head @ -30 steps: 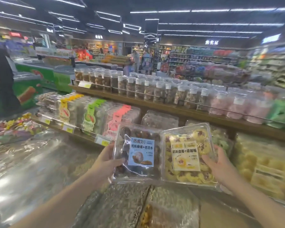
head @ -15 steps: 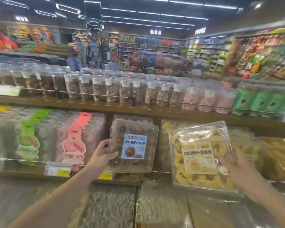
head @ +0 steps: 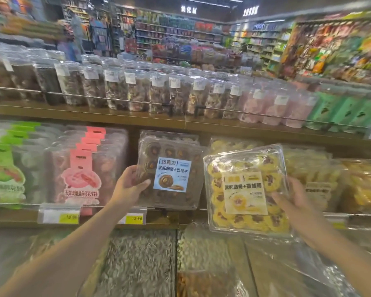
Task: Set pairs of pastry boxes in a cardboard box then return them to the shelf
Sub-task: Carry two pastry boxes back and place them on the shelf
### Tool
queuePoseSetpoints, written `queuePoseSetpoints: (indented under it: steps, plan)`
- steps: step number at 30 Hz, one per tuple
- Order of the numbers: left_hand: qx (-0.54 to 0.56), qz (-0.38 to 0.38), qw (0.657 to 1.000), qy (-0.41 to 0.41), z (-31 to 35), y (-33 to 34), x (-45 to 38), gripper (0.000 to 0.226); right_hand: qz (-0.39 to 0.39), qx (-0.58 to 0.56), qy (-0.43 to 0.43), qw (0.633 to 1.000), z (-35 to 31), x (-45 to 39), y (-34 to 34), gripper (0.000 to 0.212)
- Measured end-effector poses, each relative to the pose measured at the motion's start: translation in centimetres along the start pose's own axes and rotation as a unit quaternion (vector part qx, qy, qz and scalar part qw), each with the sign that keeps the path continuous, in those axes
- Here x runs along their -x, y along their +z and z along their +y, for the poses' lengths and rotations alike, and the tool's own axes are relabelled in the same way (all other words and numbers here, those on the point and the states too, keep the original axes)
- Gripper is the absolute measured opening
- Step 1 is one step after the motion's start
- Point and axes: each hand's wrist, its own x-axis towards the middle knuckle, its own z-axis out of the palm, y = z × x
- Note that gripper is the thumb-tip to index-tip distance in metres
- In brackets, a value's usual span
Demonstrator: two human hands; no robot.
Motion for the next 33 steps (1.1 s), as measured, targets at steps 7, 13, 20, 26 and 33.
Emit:
queuePoseSetpoints:
  steps: [7,13,20,26,33]
  plan:
    - [-0.026,0.009,1.000,0.015,0.1,-0.2,-1.1,0.044,0.000,-0.019,-0.014,1.000,0.1,-0.1,0.1,0.059]
    - [-0.183,0.015,0.983,0.023,-1.5,1.0,0.0,0.039,-0.015,-0.018,-0.027,0.999,0.0,0.8,-0.2,0.059]
    - [-0.243,0.054,0.968,-0.035,-2.3,1.6,1.3,0.043,-0.008,-0.024,-0.036,0.999,0.3,0.7,0.0,0.061]
    - [-0.236,0.099,0.965,-0.051,0.2,2.9,1.7,0.082,0.015,-0.051,-0.044,0.998,0.4,1.2,-0.2,0.060]
    - [-0.255,-0.003,0.955,0.152,4.1,8.6,7.5,0.068,0.024,-0.096,-0.030,0.995,2.0,1.4,-1.5,0.059]
